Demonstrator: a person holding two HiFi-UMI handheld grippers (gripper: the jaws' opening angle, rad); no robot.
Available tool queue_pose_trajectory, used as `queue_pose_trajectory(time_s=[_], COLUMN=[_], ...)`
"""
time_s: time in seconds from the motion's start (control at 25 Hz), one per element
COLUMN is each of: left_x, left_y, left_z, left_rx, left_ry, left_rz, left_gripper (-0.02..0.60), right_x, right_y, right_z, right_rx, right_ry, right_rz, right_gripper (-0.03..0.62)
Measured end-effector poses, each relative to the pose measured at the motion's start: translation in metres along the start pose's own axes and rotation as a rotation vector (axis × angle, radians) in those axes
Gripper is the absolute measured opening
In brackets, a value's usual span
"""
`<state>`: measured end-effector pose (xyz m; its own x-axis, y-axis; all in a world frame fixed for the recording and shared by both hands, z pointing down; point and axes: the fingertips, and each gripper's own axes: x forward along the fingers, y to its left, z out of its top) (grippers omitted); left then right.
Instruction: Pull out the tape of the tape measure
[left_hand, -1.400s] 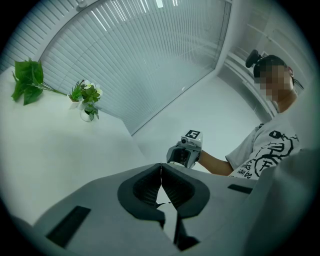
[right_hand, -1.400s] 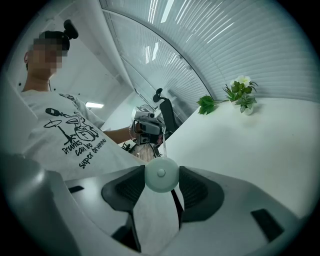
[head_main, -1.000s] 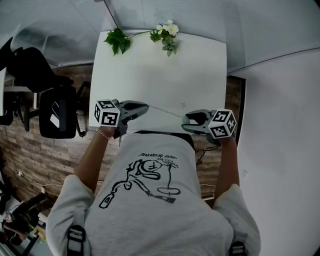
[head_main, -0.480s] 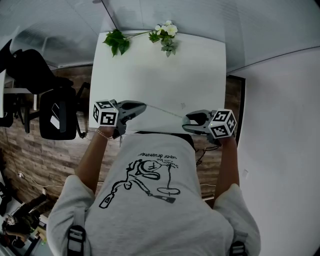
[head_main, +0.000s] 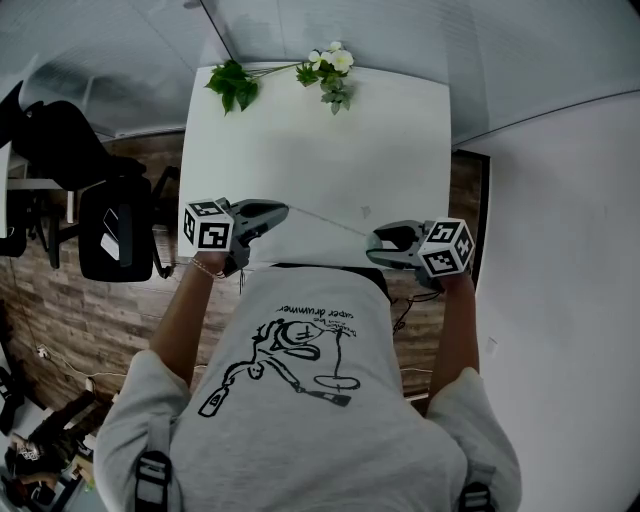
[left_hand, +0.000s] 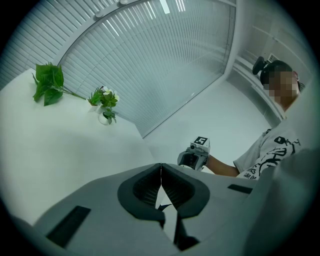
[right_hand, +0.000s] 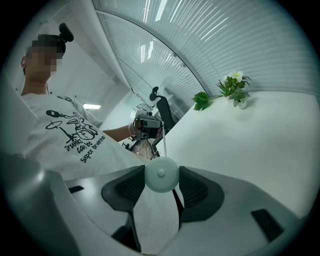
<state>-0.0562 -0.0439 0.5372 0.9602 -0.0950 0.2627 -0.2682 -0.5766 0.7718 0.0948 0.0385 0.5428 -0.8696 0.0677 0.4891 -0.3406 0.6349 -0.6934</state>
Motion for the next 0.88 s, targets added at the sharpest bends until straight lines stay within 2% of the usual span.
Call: queue_pose_trajectory(time_s=[0.88], left_x=[-0.016], left_y=[0.019], left_z=[0.004], left_rx=[-0.017], left_ry=[-0.023], left_rz=[0.064], left_gripper=[0.021], right_x=[-0.008], right_y=[-0.005], right_z=[-0.009], right_rx=[0.02], right_ry=[0.0], right_rz=[-0.006], right_gripper=[0.222])
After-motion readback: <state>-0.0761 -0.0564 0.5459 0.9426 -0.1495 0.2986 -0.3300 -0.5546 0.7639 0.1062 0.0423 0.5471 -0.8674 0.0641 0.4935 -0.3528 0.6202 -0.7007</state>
